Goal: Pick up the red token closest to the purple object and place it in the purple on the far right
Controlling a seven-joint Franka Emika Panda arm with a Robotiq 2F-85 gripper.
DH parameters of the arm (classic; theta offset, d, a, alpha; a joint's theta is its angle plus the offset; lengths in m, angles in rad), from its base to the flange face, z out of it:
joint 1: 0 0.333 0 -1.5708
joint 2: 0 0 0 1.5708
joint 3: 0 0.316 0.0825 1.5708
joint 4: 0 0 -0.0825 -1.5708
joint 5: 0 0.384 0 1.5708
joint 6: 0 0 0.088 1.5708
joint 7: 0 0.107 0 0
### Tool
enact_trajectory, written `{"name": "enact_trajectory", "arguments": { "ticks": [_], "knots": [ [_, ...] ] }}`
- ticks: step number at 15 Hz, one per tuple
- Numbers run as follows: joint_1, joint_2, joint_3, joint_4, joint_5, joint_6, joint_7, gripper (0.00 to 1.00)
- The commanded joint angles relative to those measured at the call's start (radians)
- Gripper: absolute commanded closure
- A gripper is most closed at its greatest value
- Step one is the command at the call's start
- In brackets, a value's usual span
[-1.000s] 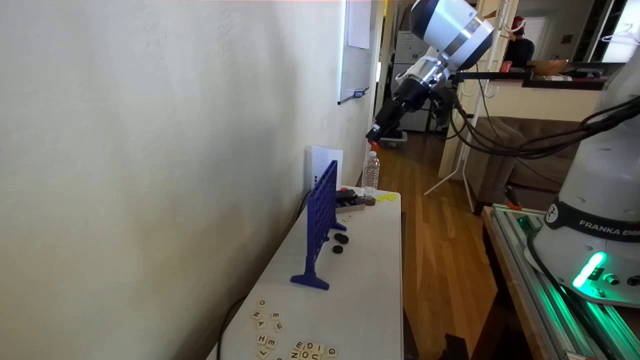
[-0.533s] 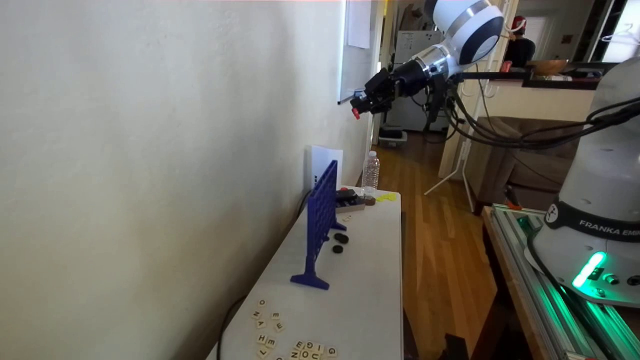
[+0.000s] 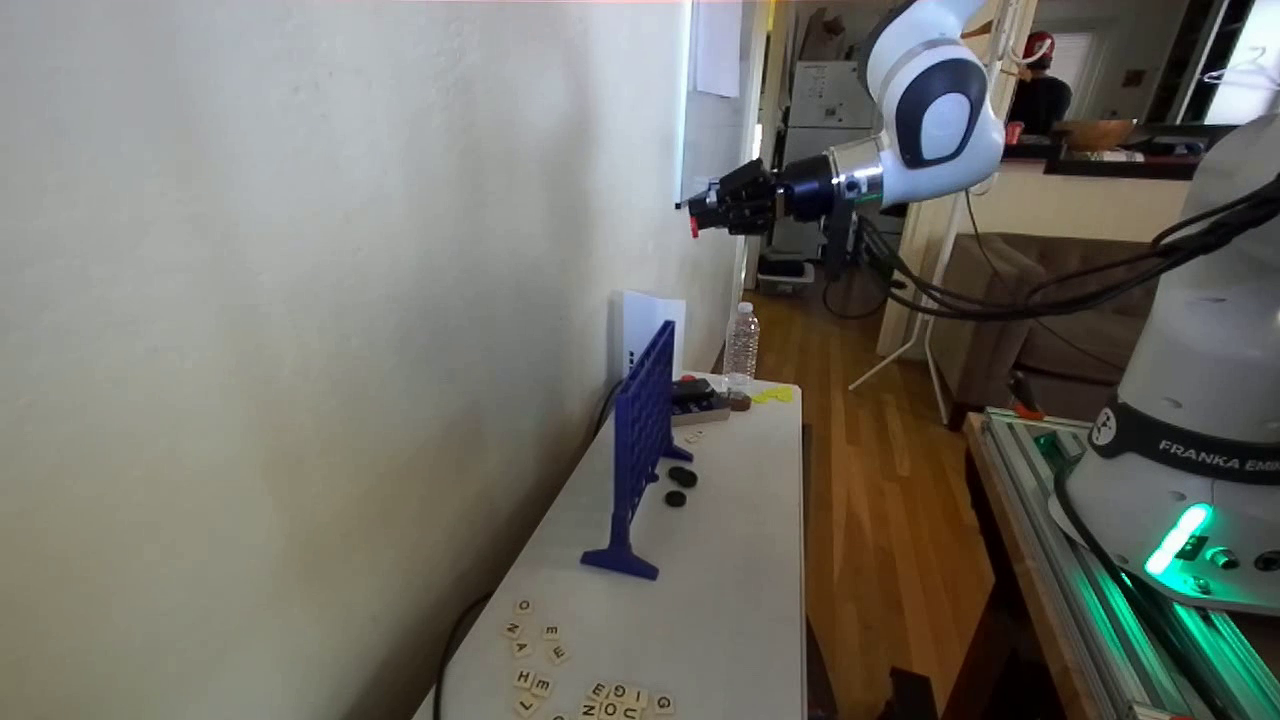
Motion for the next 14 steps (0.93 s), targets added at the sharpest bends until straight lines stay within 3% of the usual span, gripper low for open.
{"name": "enact_trajectory", "arguments": {
  "ticks": [1, 4, 5, 14],
  "knots": [
    [-0.025, 0.033, 0.035, 0.000, 0.012, -0.007, -0.016, 0.68],
    [-0.017, 0.082, 0.041, 0.006, 0.028, -0.015, -0.037, 0.68],
    [-0.018, 0.083, 0.040, 0.009, 0.028, -0.015, -0.037, 0.92],
    [-0.023, 0.139, 0.033, 0.008, 0.165, -0.134, -0.255, 0.92]
  ]
}}
